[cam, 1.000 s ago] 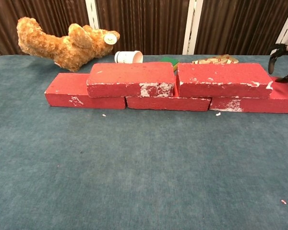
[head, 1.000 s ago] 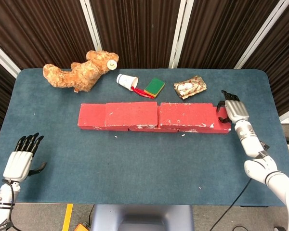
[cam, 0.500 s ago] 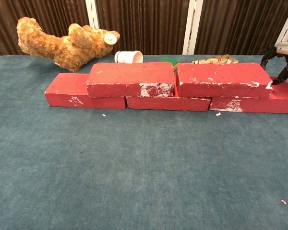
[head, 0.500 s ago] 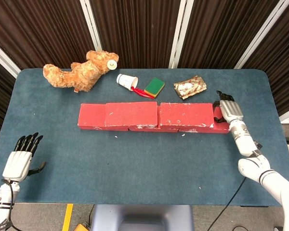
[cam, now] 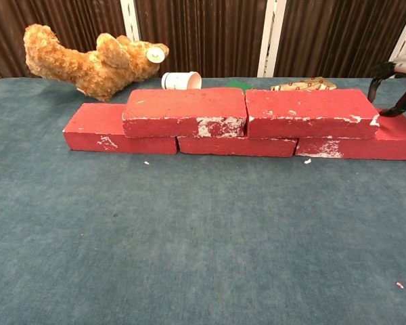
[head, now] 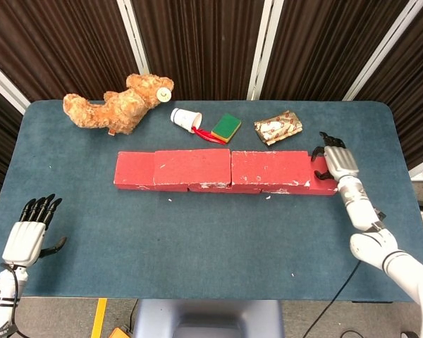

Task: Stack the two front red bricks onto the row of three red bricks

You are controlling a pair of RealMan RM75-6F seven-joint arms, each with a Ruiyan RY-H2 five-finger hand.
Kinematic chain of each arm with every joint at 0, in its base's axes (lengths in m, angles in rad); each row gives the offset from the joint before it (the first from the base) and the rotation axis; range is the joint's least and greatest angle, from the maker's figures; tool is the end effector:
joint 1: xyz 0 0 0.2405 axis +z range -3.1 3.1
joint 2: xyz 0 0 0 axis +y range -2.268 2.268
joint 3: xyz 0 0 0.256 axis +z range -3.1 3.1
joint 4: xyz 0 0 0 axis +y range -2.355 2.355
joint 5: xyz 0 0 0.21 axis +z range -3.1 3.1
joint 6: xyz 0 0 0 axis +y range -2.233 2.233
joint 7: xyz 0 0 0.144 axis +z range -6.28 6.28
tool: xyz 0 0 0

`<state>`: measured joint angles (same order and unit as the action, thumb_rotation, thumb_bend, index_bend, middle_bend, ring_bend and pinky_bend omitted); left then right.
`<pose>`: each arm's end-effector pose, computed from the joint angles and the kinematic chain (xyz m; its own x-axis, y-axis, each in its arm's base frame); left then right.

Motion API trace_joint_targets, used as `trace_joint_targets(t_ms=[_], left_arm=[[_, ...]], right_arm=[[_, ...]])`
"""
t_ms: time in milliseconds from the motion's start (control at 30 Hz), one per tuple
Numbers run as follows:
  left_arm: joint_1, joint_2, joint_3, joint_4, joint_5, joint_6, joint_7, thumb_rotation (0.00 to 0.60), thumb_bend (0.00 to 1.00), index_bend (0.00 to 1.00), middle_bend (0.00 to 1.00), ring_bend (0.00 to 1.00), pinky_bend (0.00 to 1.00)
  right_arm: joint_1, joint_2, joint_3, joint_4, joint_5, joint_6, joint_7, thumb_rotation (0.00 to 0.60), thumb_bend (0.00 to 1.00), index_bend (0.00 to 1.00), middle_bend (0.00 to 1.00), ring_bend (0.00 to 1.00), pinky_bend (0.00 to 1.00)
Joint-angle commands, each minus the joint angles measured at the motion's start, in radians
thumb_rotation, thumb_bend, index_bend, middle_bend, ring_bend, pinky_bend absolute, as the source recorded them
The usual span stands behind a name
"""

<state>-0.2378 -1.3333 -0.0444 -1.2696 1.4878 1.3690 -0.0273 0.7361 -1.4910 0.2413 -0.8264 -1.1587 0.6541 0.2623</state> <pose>-0.3337 0.2357 0.1080 0.4901 0.0408 0.8707 0.8686 -0.1074 -0.4838 -0.2949 -0.4416 0.0918 0.3142 -0.2411 0.9182 -0.9423 0.0381 0.3325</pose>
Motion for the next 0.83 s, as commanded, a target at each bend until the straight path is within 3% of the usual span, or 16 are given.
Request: trace_joint_targets(t_ms=[33, 100, 167, 367, 533, 600, 833], left_arm=[[0.004, 0.003, -0.001, -0.007, 0.000, 0.008, 0.008, 0.600, 0.28, 0.00, 0.00, 0.00, 0.05], [0.007, 0.003, -0.001, -0.014, 0.002, 0.016, 0.014, 0.600, 0.28, 0.00, 0.00, 0.00, 0.05], [0.011, 0.003, -0.002, -0.024, 0.007, 0.031, 0.028, 0.600, 0.28, 0.00, 0.00, 0.00, 0.05], [0.028, 0.011, 0.002, -0.067, 0.031, 0.081, 0.073, 0.600, 0.29, 0.00, 0.00, 0.00, 0.05], [0.040, 0.023, 0.000, -0.086, 0.038, 0.107, 0.082, 0.600, 0.29, 0.00, 0.00, 0.00, 0.05], [0.043, 0.030, -0.001, -0.094, 0.032, 0.105, 0.085, 0.600, 0.30, 0.00, 0.00, 0.00, 0.05], [0.049, 0.043, -0.006, -0.118, 0.020, 0.106, 0.105, 0.600, 0.30, 0.00, 0.00, 0.00, 0.05]], right_arm=[[-0.079, 0.090, -0.002, -0.133, -0.017, 0.109, 0.014, 0.600, 0.38, 0.27, 0.00, 0.00, 0.06], [-0.136, 0.148, -0.015, -0.236, -0.052, 0.204, 0.019, 0.600, 0.35, 0.09, 0.00, 0.00, 0.06], [-0.215, 0.220, -0.045, -0.370, -0.108, 0.332, 0.007, 0.600, 0.32, 0.02, 0.00, 0.00, 0.05], [-0.434, 0.337, -0.160, -0.638, -0.203, 0.651, -0.219, 0.600, 0.27, 0.00, 0.00, 0.00, 0.00], [-0.564, 0.293, -0.201, -0.684, -0.235, 0.851, -0.334, 0.600, 0.27, 0.00, 0.00, 0.00, 0.00], [-0.584, 0.296, -0.221, -0.693, -0.262, 0.876, -0.388, 0.600, 0.27, 0.00, 0.00, 0.00, 0.00], [-0.611, 0.310, -0.221, -0.718, -0.304, 0.911, -0.375, 0.600, 0.27, 0.00, 0.00, 0.00, 0.00]])
